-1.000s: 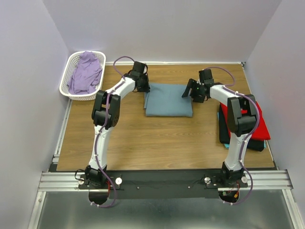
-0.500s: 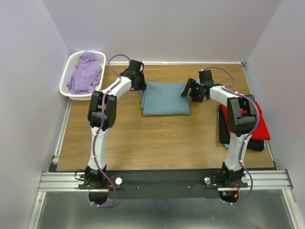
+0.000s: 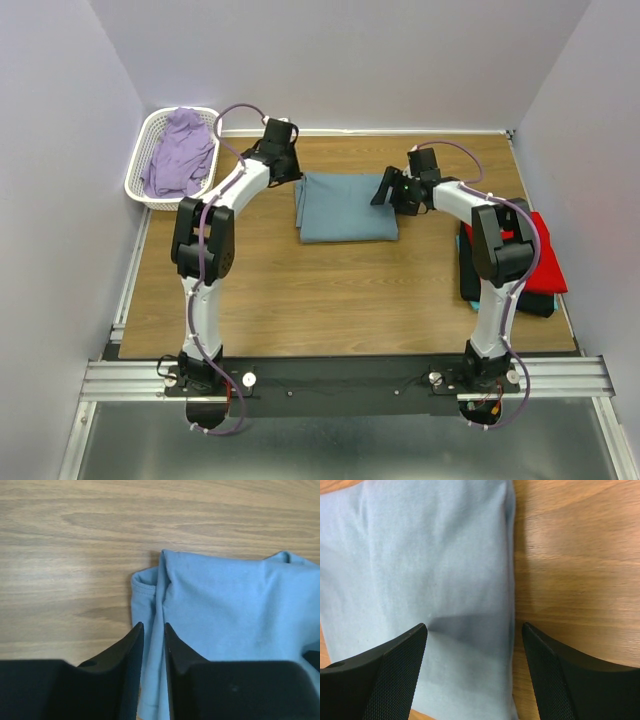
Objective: Fold and stack the t-shirts
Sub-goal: Neatly place the folded tshirt to the corner
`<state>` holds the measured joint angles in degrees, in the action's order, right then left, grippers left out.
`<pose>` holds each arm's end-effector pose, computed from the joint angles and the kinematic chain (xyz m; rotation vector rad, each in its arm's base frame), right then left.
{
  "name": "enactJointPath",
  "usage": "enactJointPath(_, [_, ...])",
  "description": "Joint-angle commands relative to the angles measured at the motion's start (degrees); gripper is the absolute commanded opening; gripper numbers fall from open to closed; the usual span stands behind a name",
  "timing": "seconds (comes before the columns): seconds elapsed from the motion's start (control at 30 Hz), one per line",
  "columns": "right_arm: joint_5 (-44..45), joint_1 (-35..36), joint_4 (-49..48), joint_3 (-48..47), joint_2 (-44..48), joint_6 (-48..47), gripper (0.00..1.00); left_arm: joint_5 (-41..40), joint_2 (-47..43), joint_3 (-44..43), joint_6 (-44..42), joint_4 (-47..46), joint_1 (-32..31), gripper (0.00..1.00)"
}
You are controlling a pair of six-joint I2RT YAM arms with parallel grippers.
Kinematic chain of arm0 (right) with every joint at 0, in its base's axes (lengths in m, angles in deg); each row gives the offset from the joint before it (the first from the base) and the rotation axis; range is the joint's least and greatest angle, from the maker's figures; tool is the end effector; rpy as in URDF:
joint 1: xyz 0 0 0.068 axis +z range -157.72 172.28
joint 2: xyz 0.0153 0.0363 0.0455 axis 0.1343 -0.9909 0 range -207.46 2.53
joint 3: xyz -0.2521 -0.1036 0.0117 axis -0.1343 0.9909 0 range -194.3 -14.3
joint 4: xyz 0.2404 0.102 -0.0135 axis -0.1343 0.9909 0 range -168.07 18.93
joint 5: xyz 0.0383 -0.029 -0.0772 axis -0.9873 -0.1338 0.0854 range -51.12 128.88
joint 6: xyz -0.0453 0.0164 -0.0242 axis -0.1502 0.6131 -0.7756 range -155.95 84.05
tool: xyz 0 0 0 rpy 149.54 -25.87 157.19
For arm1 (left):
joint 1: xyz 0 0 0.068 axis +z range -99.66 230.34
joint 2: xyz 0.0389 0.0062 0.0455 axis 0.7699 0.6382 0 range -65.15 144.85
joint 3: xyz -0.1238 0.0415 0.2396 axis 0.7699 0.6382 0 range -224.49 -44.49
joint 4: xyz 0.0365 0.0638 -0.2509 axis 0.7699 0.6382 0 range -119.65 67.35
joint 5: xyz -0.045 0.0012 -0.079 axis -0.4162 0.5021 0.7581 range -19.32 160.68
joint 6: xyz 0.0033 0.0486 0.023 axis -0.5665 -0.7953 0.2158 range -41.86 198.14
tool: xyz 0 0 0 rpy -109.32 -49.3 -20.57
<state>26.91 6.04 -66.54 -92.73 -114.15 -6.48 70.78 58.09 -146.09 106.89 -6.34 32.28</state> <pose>0.4242 0.1115 0.1617 0.2469 2.4914 0.5813 0.4680 -0.1527 0.2224 -0.2219 2.3809 -0.3960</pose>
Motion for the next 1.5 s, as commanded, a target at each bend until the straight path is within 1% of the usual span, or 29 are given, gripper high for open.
enactJointPath(0.0, [-0.78, 1.53, 3.85, 2.14, -3.55, -0.38, 0.84, -1.07, -5.46, 2.9, -0.45, -0.28, -3.64, 0.24])
enactJointPath(0.07, [-0.34, 1.8, 3.85, 2.14, -3.9, -0.03, 0.83, -0.36, -5.99, 4.3, -0.19, -0.98, -6.44, 0.17])
enactJointPath(0.13, [-0.25, 2.06, 3.85, 2.14, -4.51, 0.14, 0.83, 1.83, -5.65, 5.62, -0.01, -1.69, -8.73, 0.12])
enactJointPath(0.17, [-0.08, 2.24, 3.85, 2.14, -4.69, 0.41, 0.83, 2.97, -5.29, 5.63, -0.01, -2.21, -10.92, 0.08])
enactJointPath(0.33, [0.71, 3.03, 3.85, 2.41, -5.31, 0.93, 0.83, 5.52, -1.69, 5.1, 0.34, -3.18, -16.03, 0.0])
enactJointPath(0.57, [2.29, 3.03, 3.85, 4.51, -3.99, 1.72, 0.83, 6.32, 1.91, 5.89, 1.3, -4.59, -19.11, 0.0])
enactJointPath(0.77, [2.65, 2.94, 3.76, 6.89, -1.36, 3.66, 0.9, 5.0, 3.67, 6.42, 1.39, -4.41, -19.29, 0.0])
enactJointPath(0.9, [2.39, 2.94, 3.68, 8.82, 0.4, 4.71, 0.9, 4.82, 3.94, 6.77, 1.39, -4.5, -19.29, 0.0])
enactJointPath(1.23, [4.58, 2.94, 3.32, 13.39, 2.08, 6.65, 0.88, 5.09, 3.85, 7.03, 1.39, -4.77, -19.29, 0.0])
enactJointPath(1.3, [3.36, 3.11, 2.8, 12.87, 0.93, 7.17, 0.85, 5.35, 3.85, 7.29, 1.48, -5.12, -19.2, 0.0])
enactJointPath(1.47, [4.4, 5.84, 2.62, 9.62, -1.79, 8.22, 0.82, 5.79, 4.03, 7.3, 1.66, -5.29, -19.29, 0.0])
